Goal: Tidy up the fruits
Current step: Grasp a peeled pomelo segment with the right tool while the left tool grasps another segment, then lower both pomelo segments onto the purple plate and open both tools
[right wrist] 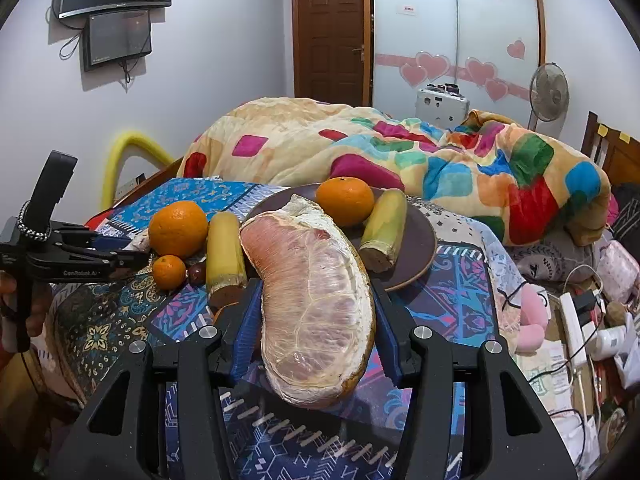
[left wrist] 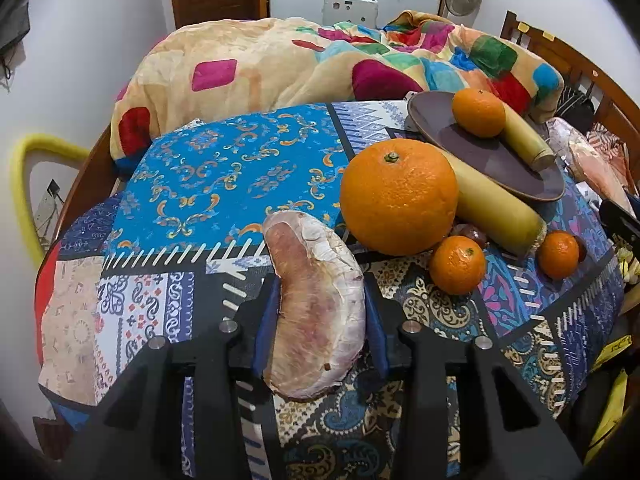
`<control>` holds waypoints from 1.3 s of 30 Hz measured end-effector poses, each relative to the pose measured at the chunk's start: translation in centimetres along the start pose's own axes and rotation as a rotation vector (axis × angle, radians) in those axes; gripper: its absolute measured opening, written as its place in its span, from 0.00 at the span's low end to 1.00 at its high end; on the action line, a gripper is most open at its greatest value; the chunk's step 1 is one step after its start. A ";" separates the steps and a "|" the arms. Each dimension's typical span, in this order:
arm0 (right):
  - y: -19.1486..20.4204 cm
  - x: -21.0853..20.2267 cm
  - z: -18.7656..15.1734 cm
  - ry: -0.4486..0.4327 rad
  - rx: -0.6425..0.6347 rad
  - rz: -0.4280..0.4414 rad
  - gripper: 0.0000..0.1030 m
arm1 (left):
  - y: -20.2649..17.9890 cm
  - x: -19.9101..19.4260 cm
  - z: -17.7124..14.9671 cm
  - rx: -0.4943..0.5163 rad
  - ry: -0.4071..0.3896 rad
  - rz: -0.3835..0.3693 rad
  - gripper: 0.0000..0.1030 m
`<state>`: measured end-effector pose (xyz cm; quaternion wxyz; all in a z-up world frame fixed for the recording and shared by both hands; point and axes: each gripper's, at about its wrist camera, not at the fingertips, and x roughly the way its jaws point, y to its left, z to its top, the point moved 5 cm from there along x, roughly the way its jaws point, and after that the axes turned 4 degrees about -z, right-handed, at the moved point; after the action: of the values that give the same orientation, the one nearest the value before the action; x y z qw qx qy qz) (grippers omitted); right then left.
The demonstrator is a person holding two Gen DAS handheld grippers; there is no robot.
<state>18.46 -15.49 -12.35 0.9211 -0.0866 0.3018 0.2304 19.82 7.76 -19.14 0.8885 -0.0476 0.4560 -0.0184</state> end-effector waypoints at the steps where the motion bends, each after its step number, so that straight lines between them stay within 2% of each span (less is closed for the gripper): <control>1: -0.1 -0.2 0.0 -0.003 0.001 0.000 0.46 | 0.1 -0.2 0.0 -0.001 -0.005 0.002 0.39; 8: -0.7 -1.3 0.8 -0.036 0.010 -0.013 0.46 | -0.4 -3.3 0.8 0.018 -0.087 0.031 0.39; 19: -2.1 -2.7 3.3 -0.110 0.034 -0.054 0.46 | -4.7 -7.2 5.0 0.090 -0.229 -0.014 0.39; 30: -3.4 -1.5 5.5 -0.147 0.061 -0.071 0.46 | -8.9 -6.2 9.2 0.135 -0.277 -0.063 0.38; 39: -4.3 1.6 6.2 -0.125 0.067 -0.081 0.46 | -10.3 -3.1 11.5 0.142 -0.247 -0.085 0.38</control>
<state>24.84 -16.87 -8.27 0.9490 -0.0532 0.2477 0.1877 27.49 -1.50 -8.90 0.9374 -0.0056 0.3385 -0.0823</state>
